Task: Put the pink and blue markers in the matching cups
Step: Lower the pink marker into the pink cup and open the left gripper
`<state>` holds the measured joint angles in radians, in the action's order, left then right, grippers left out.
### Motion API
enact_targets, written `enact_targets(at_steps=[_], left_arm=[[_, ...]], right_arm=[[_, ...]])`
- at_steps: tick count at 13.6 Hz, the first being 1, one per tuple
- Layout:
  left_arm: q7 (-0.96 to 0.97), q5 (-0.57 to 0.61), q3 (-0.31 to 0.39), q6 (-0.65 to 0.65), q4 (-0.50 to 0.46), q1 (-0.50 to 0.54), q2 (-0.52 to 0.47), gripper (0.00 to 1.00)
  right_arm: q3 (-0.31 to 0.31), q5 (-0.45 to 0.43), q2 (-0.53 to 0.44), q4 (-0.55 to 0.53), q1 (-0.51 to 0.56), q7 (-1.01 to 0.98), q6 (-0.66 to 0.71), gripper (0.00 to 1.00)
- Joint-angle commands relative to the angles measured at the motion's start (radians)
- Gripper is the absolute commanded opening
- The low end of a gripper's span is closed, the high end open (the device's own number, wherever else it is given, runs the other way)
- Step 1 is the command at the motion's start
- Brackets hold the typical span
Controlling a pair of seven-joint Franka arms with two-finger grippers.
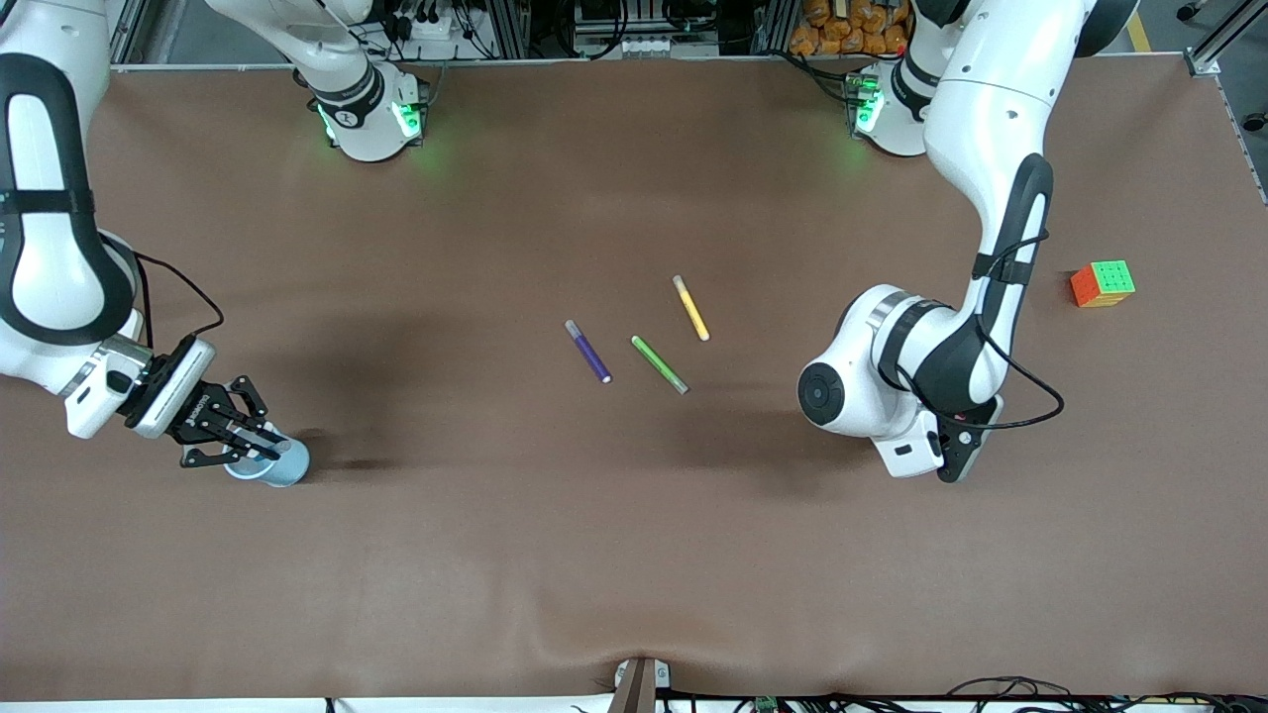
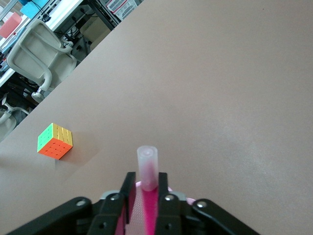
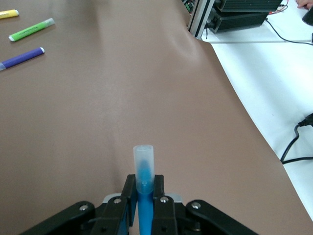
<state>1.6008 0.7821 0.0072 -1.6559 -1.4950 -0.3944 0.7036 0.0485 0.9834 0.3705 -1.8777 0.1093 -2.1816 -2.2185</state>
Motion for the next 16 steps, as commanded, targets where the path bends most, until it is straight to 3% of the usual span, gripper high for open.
enact_targets(at_steps=[1,4,6,11,16], left_arm=[[-0.002,0.016,0.003,0.010,0.002,-0.014,-0.015,1.00],[-0.028,0.002,0.000,0.010,0.013,-0.012,-0.030,1.00],[-0.054,-0.085,-0.027,0.004,0.015,0.005,-0.058,1.00],[-0.303,-0.245,-0.030,0.004,0.113,0.037,-0.087,1.00],[-0.558,-0.337,-0.030,0.004,0.113,0.040,-0.205,1.00]], right_arm=[[-0.019,0.078,0.027,0.003,0.039,-0.115,0.017,0.00],[-0.018,0.089,0.028,0.003,0.058,-0.127,0.034,0.00],[-0.018,0.089,0.027,0.003,0.066,-0.129,0.036,0.00],[-0.016,0.087,0.039,0.000,0.096,-0.138,0.062,0.00],[-0.015,0.087,0.057,-0.003,0.113,-0.139,0.059,0.00]])
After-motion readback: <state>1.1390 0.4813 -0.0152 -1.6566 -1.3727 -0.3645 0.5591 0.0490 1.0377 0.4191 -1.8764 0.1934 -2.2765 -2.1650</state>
